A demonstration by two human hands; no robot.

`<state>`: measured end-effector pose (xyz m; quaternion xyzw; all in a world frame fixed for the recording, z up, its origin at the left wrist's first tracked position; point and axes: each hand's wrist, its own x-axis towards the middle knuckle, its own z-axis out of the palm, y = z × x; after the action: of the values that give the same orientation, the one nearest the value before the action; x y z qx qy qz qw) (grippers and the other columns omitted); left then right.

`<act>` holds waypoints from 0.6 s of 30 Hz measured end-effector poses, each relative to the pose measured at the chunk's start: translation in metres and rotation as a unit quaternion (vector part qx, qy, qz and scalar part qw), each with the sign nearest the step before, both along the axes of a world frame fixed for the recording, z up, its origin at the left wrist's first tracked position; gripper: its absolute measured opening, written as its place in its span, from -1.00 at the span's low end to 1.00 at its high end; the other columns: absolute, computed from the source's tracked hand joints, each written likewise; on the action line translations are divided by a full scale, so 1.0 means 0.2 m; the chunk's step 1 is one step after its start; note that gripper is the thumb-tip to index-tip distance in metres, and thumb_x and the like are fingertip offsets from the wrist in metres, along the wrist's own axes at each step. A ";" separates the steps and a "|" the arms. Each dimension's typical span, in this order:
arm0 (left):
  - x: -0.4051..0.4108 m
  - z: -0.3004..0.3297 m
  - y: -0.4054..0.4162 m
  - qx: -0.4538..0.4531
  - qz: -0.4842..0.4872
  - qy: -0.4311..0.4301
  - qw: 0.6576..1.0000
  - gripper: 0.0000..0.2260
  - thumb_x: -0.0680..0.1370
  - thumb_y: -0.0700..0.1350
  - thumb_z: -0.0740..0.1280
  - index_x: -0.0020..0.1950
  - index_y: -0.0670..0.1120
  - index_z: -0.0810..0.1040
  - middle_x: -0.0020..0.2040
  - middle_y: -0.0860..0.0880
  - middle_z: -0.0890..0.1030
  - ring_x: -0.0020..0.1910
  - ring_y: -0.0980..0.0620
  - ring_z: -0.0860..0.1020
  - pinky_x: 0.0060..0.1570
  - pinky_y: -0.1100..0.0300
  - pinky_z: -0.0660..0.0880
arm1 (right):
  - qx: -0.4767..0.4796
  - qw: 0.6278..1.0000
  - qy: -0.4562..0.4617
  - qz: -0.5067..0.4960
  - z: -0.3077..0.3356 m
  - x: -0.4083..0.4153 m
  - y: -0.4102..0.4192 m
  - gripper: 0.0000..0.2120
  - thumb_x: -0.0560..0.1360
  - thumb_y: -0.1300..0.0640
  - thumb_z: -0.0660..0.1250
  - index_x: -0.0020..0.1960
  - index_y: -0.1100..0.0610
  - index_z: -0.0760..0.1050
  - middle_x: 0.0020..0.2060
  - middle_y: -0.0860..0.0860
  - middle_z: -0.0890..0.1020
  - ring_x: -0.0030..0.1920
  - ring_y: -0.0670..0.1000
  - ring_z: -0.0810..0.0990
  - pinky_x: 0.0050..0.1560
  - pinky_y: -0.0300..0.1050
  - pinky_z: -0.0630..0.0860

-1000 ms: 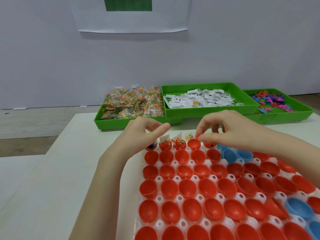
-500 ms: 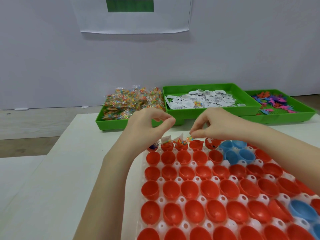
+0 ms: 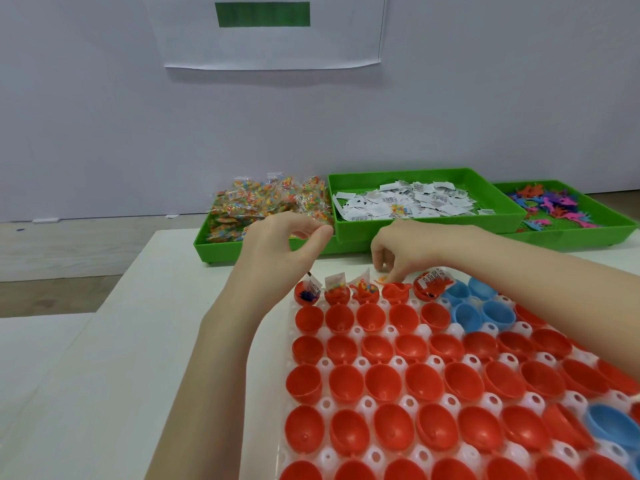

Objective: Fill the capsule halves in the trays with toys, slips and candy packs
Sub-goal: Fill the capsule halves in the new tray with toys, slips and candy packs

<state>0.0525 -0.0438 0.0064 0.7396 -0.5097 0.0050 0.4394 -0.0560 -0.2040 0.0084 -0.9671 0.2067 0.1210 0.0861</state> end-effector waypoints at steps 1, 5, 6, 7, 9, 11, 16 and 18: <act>0.00 0.00 0.00 0.001 0.000 -0.001 1.000 -0.82 0.52 -0.02 0.32 -0.05 -0.07 0.66 -0.25 0.32 0.48 -0.24 0.52 0.43 -0.18 0.65 0.28 | -0.020 1.000 0.006 0.011 0.00 0.00 0.01 -0.84 0.39 0.20 0.43 -0.04 0.14 0.57 -0.31 -0.15 0.47 -0.18 -0.06 0.52 -0.17 -0.21 0.47; 0.00 0.00 0.00 0.000 0.001 0.000 1.000 -0.82 0.52 -0.01 0.31 -0.05 -0.08 0.66 -0.25 0.31 0.48 -0.24 0.55 0.42 -0.19 0.65 0.27 | -0.023 0.999 -0.005 0.028 0.00 0.00 0.01 -0.92 0.38 0.23 0.43 -0.12 0.15 0.60 -0.36 -0.16 0.49 -0.27 -0.12 0.49 -0.19 -0.18 0.49; 0.00 0.00 0.00 -0.002 0.000 0.001 1.000 -0.82 0.52 -0.02 0.31 -0.05 -0.08 0.66 -0.25 0.31 0.48 -0.23 0.55 0.42 -0.19 0.65 0.27 | -0.020 0.999 -0.004 0.033 0.00 -0.01 0.01 -0.93 0.39 0.23 0.43 -0.13 0.15 0.60 -0.37 -0.17 0.48 -0.29 -0.13 0.48 -0.21 -0.21 0.47; 0.00 -0.01 0.00 -0.003 -0.001 0.002 1.000 -0.82 0.52 -0.02 0.32 -0.05 -0.08 0.66 -0.25 0.30 0.48 -0.23 0.55 0.42 -0.19 0.65 0.28 | -0.024 0.999 -0.002 0.041 0.00 -0.01 0.00 -0.94 0.40 0.22 0.41 -0.13 0.16 0.60 -0.37 -0.17 0.48 -0.29 -0.13 0.47 -0.22 -0.22 0.46; 0.00 -0.01 0.00 -0.002 -0.003 0.004 1.000 -0.83 0.52 -0.03 0.32 -0.05 -0.08 0.65 -0.24 0.29 0.49 -0.22 0.54 0.43 -0.18 0.63 0.29 | -0.051 0.997 0.001 0.057 0.00 -0.01 0.00 -0.97 0.42 0.24 0.36 -0.18 0.15 0.58 -0.34 -0.11 0.50 -0.28 -0.09 0.48 -0.26 -0.20 0.44; 0.00 -0.01 -0.01 -0.001 -0.006 0.005 1.000 -0.83 0.52 -0.03 0.32 -0.06 -0.08 0.65 -0.24 0.28 0.50 -0.22 0.52 0.43 -0.17 0.61 0.30 | -0.076 0.995 -0.004 0.069 -0.01 -0.01 0.00 -0.85 0.40 0.29 0.30 -0.32 0.14 0.49 -0.35 -0.02 0.50 -0.30 0.00 0.47 -0.31 -0.13 0.40; -0.01 -0.01 -0.01 -0.002 -0.007 0.005 1.000 -0.82 0.52 -0.03 0.31 -0.06 -0.09 0.65 -0.24 0.27 0.50 -0.23 0.50 0.44 -0.18 0.61 0.31 | -0.035 0.997 -0.046 0.045 -0.01 -0.01 -0.01 -0.88 0.39 0.32 0.27 -0.26 0.30 0.56 -0.32 0.16 0.60 -0.34 0.00 0.46 -0.26 -0.06 0.47; -0.01 -0.01 -0.01 -0.010 -0.003 0.007 1.000 -0.84 0.53 -0.04 0.31 -0.07 -0.08 0.65 -0.25 0.28 0.50 -0.23 0.50 0.44 -0.19 0.61 0.31 | 0.016 0.994 -0.104 0.020 0.03 -0.04 -0.02 -0.88 0.41 0.28 0.31 -0.18 0.25 0.62 -0.25 0.08 0.67 -0.26 -0.01 0.60 -0.13 -0.15 0.57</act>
<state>0.0510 -0.0457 0.0045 0.7339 -0.5087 0.0039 0.4502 -0.0631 -0.2073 0.0140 -0.9769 0.1749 0.0248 0.1205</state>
